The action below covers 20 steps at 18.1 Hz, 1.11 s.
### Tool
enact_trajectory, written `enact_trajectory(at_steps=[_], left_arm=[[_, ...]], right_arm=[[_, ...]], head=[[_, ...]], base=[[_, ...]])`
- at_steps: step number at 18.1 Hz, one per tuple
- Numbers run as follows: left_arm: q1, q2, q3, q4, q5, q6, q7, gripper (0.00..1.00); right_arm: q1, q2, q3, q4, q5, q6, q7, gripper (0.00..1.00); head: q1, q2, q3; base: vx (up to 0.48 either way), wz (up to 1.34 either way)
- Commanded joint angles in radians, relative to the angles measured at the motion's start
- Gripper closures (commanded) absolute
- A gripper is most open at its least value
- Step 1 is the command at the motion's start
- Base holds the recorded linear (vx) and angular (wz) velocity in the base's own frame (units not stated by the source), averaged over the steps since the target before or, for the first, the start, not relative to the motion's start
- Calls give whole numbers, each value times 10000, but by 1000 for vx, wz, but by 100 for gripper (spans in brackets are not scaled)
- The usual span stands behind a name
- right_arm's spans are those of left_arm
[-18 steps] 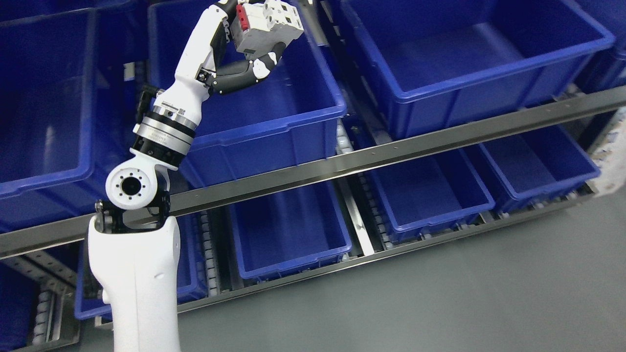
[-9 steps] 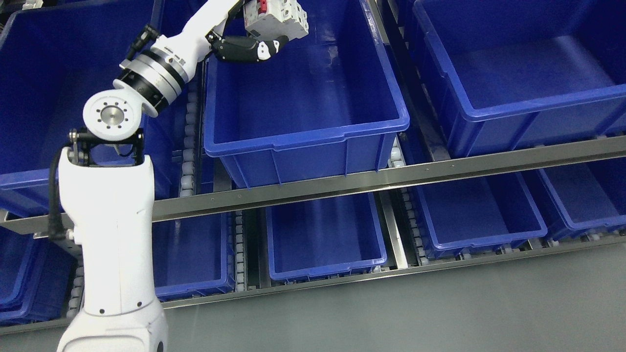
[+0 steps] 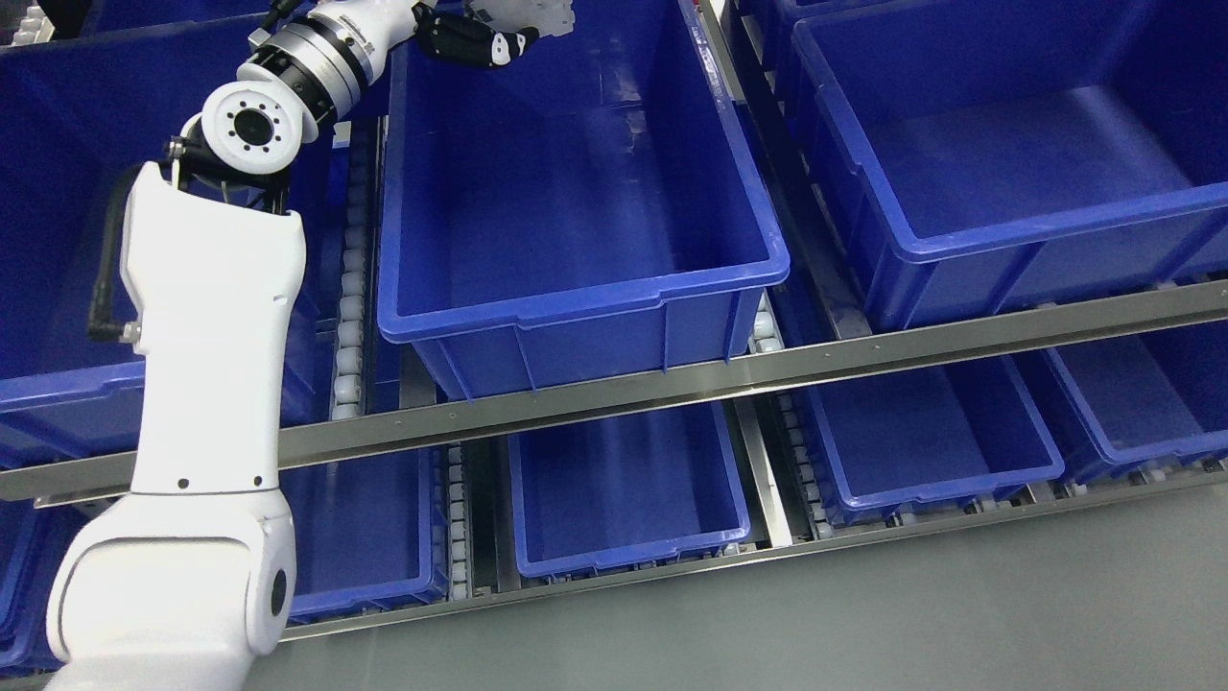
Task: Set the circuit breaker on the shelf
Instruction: 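Lower the left hand over the upper blue bin and open it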
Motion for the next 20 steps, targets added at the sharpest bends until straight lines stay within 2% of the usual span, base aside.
enact_trajectory(at_steps=[1,7,10,16,18,20], left_arm=[[-664,151,-370,4574,-325,-254,568,88],[-710,-216,-277,5449,-295,-254,1489,83],[-710,-431,-385,5603,-310,-208,1888,73],[-695,-631,-431,6156,-310,-193,2272,71],[-695,-616,-446,6186,-310,-177,2273,60],[-695,-616,-446,6186,-310,-177,2273,54]], right_arm=[[168,-175,0,2,-13,-267,7,0],[168,-175,0,2,3,-267,7,0],[168,-175,0,2,-13,-267,7,0],[168,-175,0,2,3,-267,7,0],[168,-175,0,2,-13,-267,7,0],[168,-175,0,2,2,-267,7,0]], head=[[0,0,0],[0,0,0],[0,0,0],[0,0,0],[0,0,0],[0,0,0]], base=[[52,-68],[50,-90],[37,-38],[9,-13],[0,0],[0,0]])
